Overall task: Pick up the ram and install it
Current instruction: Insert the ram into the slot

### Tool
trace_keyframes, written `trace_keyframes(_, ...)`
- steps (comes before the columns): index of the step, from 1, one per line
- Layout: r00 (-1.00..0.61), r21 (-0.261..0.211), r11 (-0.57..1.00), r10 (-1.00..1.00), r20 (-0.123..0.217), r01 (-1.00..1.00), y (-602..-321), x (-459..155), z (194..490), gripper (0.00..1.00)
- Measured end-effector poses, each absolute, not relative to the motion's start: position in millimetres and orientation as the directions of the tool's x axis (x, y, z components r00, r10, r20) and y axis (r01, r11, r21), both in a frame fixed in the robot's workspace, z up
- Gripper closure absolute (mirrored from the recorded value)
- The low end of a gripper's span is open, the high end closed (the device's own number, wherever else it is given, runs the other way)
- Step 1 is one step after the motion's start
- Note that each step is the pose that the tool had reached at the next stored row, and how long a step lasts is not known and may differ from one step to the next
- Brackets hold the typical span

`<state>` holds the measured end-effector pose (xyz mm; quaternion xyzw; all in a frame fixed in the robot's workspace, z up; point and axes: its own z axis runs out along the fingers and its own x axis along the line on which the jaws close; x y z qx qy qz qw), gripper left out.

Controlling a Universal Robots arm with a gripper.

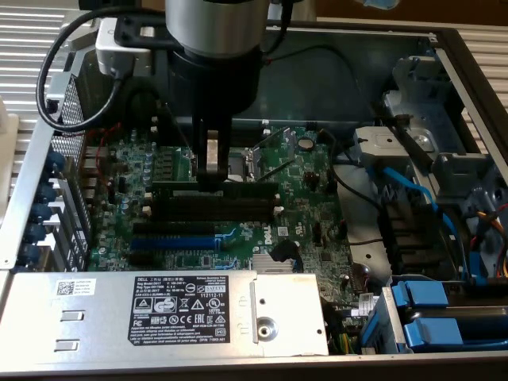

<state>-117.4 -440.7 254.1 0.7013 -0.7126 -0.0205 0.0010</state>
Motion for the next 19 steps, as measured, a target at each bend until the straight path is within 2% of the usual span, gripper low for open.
trace_keyframes(19,-0.016,0.034,0.016,-1.000,-0.027,-0.999,-439.4,-116.8,244.5,0.88)
